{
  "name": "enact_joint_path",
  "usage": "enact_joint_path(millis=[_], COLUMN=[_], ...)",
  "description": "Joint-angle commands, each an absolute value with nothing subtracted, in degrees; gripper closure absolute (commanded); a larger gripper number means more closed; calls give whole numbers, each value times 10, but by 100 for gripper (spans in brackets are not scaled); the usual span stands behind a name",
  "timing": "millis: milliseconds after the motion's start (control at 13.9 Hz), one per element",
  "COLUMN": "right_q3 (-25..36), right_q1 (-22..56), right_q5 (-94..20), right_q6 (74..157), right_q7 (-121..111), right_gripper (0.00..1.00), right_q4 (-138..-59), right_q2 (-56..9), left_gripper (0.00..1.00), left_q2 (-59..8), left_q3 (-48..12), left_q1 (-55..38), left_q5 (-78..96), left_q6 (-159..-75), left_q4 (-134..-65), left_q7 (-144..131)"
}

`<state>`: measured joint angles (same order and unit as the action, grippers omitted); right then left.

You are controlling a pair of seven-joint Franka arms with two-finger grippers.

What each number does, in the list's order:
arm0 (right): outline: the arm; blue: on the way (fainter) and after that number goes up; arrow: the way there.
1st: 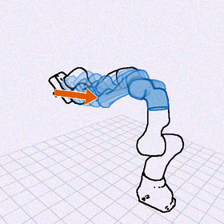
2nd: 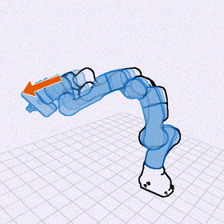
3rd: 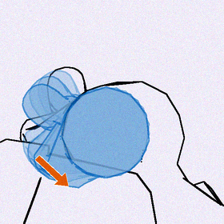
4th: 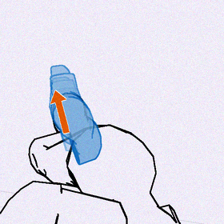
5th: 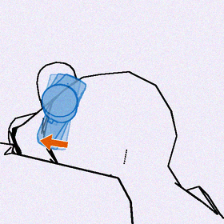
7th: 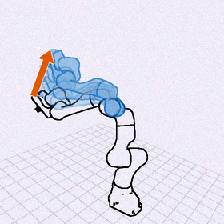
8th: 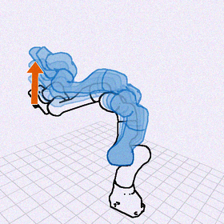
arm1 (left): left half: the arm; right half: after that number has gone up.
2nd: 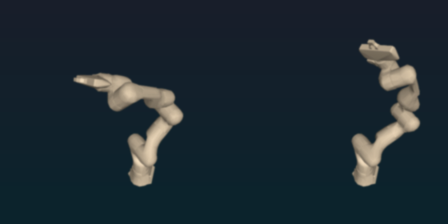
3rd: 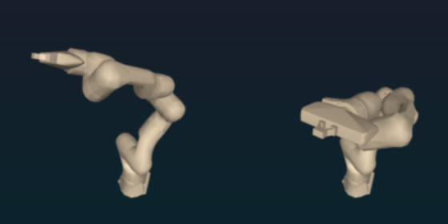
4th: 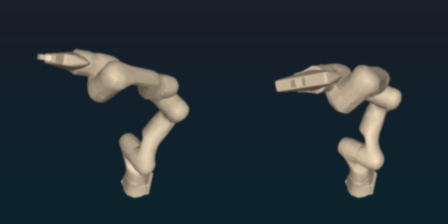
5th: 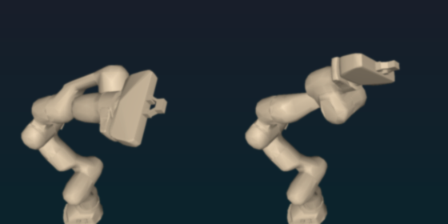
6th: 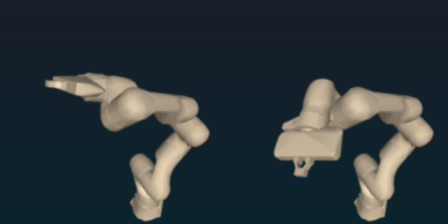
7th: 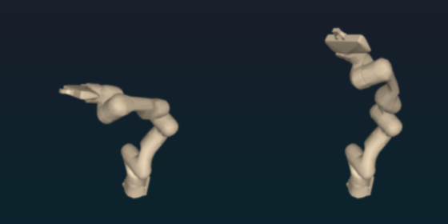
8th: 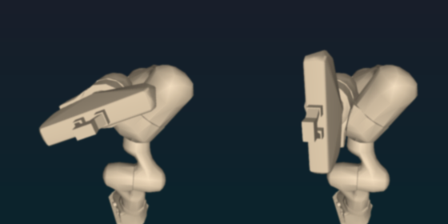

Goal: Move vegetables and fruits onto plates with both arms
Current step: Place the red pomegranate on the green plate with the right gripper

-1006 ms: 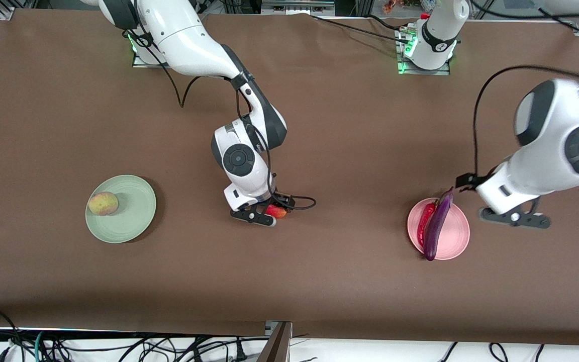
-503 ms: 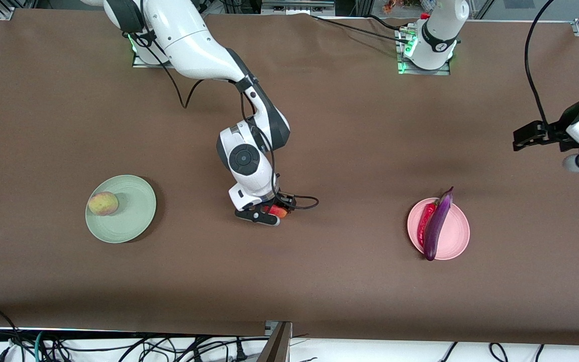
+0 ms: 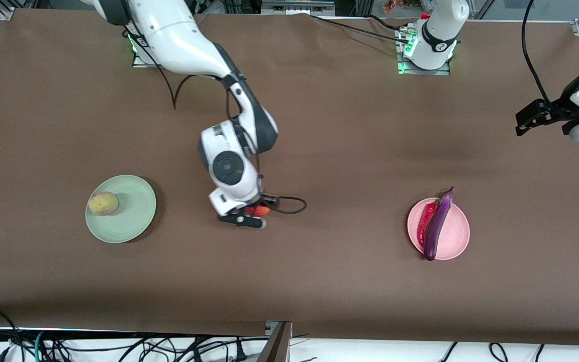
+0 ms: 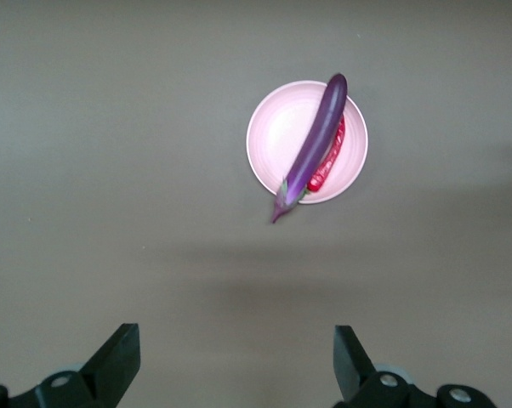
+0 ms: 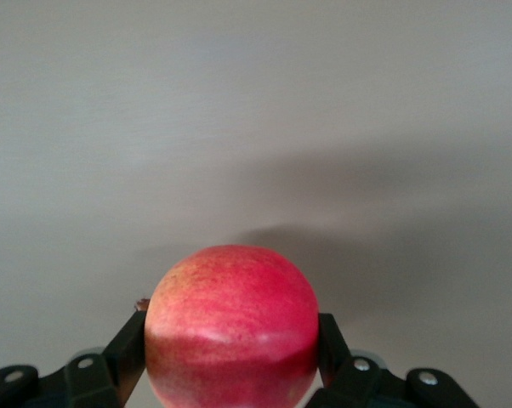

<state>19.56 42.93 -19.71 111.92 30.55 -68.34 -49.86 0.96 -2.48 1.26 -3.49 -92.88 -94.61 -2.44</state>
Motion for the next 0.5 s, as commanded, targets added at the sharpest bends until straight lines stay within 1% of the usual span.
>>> enact_joint_path(millis=[0, 72, 144, 215, 359, 431], right_q3=[234, 263, 293, 307, 307, 306], right_q1=[376, 361, 342, 317, 256, 240], right_q5=[-203, -202, -200, -200, -200, -202], right_q6=[1010, 972, 954, 953, 954, 957], right_q7=[192, 145, 98, 51, -29, -46], right_gripper=[75, 75, 75, 75, 75, 75], right_q4=[-709, -711, -716, -730, -737, -743], right_q2=[-449, -449, -451, -451, -456, -459], left_gripper=[0, 0, 0, 0, 0, 0], left_q2=[11, 11, 11, 11, 11, 10], left_q3=[-23, -23, -23, -23, -25, -25], left_q1=[13, 13, 13, 13, 11, 7], left_q5=[-25, -24, -23, -22, -21, -22], left_q6=[-909, -909, -909, -909, -910, -911], left_q4=[-945, -945, -945, -944, -943, -942], left_q7=[-8, 0, 3, 4, 3, 3])
